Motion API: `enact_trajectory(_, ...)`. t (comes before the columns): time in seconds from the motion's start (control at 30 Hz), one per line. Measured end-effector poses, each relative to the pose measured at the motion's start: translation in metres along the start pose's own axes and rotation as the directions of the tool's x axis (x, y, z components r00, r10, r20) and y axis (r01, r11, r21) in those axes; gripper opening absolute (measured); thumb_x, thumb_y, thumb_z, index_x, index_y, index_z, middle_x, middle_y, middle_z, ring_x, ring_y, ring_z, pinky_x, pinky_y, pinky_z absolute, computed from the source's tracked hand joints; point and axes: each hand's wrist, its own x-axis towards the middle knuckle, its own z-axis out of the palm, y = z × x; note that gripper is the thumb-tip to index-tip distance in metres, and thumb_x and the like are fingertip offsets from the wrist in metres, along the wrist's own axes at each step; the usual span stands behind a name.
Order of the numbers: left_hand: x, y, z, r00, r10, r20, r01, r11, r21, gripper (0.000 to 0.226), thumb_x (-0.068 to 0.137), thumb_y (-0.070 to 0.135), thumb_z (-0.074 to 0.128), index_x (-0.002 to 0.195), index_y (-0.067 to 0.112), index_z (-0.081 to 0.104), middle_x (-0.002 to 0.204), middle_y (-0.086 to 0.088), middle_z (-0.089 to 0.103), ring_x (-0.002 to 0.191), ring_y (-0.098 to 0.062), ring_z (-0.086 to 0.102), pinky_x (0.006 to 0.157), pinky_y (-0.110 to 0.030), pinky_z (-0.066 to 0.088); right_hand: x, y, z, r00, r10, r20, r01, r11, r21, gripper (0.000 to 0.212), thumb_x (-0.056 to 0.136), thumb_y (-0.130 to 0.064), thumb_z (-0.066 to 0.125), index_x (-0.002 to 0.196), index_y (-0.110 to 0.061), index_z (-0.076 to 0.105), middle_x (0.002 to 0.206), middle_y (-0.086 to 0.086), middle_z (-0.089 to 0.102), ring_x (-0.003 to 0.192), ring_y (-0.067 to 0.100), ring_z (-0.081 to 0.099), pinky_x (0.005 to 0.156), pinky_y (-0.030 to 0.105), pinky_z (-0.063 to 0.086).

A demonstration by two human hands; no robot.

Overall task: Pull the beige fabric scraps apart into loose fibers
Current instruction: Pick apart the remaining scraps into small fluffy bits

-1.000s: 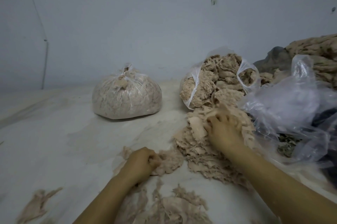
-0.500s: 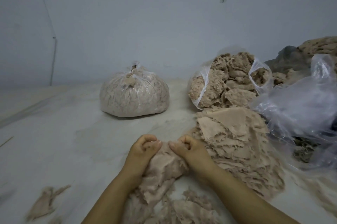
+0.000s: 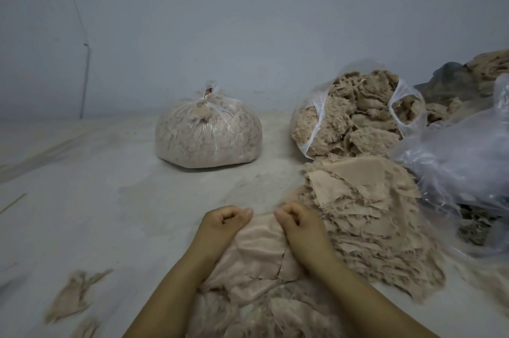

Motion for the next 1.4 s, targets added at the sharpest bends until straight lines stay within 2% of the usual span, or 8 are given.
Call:
enact_trajectory(0.13, 0.002, -0.001, -0.014, 0.991, -0.131, 0.029, 0.133, 0.985, -0.112, 0.020, 0.067, 0.025, 0.079, 0.077, 0.009, 0.074, 0.079, -0.009, 0.072, 0.070, -0.017, 0.066, 0.064, -0.026, 0.054, 0.004, 0.002, -0.009, 0.977, 0.176, -0.121, -0.159, 0.978, 0.133, 0.034, 0.096, -0.021, 0.051, 0.064, -0.017, 0.044, 0.062, -0.003, 0.046, 0.060, 0.010, 0.040, 0.057, 0.022, 0.033)
enact_trajectory(0.37, -0.001, -0.001, -0.007, 0.962, -0.142, 0.232, 0.211, 0.929, -0.304, 0.019, 0.063, 0.019, 0.078, 0.080, 0.011, 0.073, 0.083, -0.013, 0.070, 0.074, -0.020, 0.067, 0.064, -0.027, 0.056, -0.008, -0.020, -0.004, 0.963, 0.112, 0.247, -0.120, 0.993, 0.019, 0.040, 0.073, -0.054, 0.070, 0.084, -0.016, 0.072, 0.075, -0.008, 0.069, 0.070, 0.004, 0.063, 0.069, 0.032, 0.052)
enact_trajectory(0.5, 0.009, -0.005, -0.013, 0.968, -0.243, 0.054, 0.233, 0.808, -0.541, 0.027, 0.069, 0.017, 0.072, 0.093, 0.004, 0.066, 0.089, -0.015, 0.068, 0.080, -0.023, 0.064, 0.071, -0.033, 0.056, -0.004, -0.018, -0.001, 0.973, 0.215, 0.081, -0.227, 0.951, 0.208, 0.035, 0.088, -0.029, 0.065, 0.092, 0.006, 0.066, 0.089, 0.021, 0.069, 0.078, 0.020, 0.062, 0.080, 0.043, 0.051)
enact_trajectory(0.77, 0.013, -0.007, -0.014, 0.946, -0.287, -0.152, 0.149, 0.800, -0.582, 0.017, 0.087, 0.024, 0.061, 0.090, 0.007, 0.066, 0.080, -0.009, 0.068, 0.062, -0.015, 0.066, 0.053, -0.025, 0.054, -0.005, -0.011, -0.006, 0.926, 0.326, 0.192, -0.377, 0.762, 0.526, 0.016, 0.092, -0.020, 0.061, 0.099, -0.010, 0.072, 0.091, 0.006, 0.075, 0.085, 0.020, 0.072, 0.075, 0.030, 0.057)
enact_trajectory(0.9, 0.008, -0.003, -0.012, 0.892, -0.439, 0.106, 0.433, 0.764, -0.478, 0.065, 0.082, 0.062, 0.052, 0.103, 0.002, 0.068, 0.101, -0.021, 0.071, 0.096, -0.033, 0.067, 0.078, -0.041, 0.053, -0.007, -0.014, -0.003, 0.936, 0.287, 0.204, -0.352, 0.790, 0.502, 0.020, 0.093, -0.017, 0.060, 0.095, 0.000, 0.070, 0.082, 0.007, 0.075, 0.072, 0.013, 0.070, 0.061, 0.020, 0.054)
enact_trajectory(1.03, -0.002, 0.000, 0.000, 0.916, -0.304, 0.261, 0.395, 0.788, -0.472, 0.038, 0.079, 0.020, 0.066, 0.106, -0.007, 0.066, 0.107, -0.029, 0.065, 0.096, -0.036, 0.065, 0.086, -0.040, 0.054, -0.011, -0.014, 0.003, 0.949, 0.234, 0.213, -0.307, 0.844, 0.440, 0.027, 0.095, -0.017, 0.056, 0.098, 0.010, 0.061, 0.092, 0.026, 0.067, 0.079, 0.021, 0.061, 0.072, 0.032, 0.051)
enact_trajectory(1.27, 0.009, 0.001, 0.007, 0.913, -0.268, -0.309, 0.109, 0.887, -0.448, 0.021, 0.096, 0.009, 0.049, 0.077, 0.007, 0.055, 0.069, -0.009, 0.060, 0.058, -0.019, 0.056, 0.051, -0.024, 0.049, -0.011, -0.010, 0.007, 0.976, 0.206, 0.068, -0.217, 0.929, 0.299, 0.023, 0.098, -0.024, 0.050, 0.080, -0.024, 0.065, 0.080, -0.008, 0.067, 0.079, 0.011, 0.061, 0.073, 0.026, 0.047)
enact_trajectory(1.4, 0.009, -0.002, -0.014, 0.905, -0.227, -0.359, 0.060, 0.905, -0.422, 0.022, 0.097, 0.014, 0.048, 0.078, 0.009, 0.056, 0.064, -0.006, 0.063, 0.052, -0.016, 0.059, 0.051, -0.025, 0.048, -0.011, -0.003, -0.003, 0.982, 0.165, 0.089, -0.173, 0.980, 0.100, 0.028, 0.097, -0.028, 0.051, 0.070, -0.023, 0.051, 0.070, 0.001, 0.055, 0.068, 0.016, 0.051, 0.067, 0.031, 0.039)
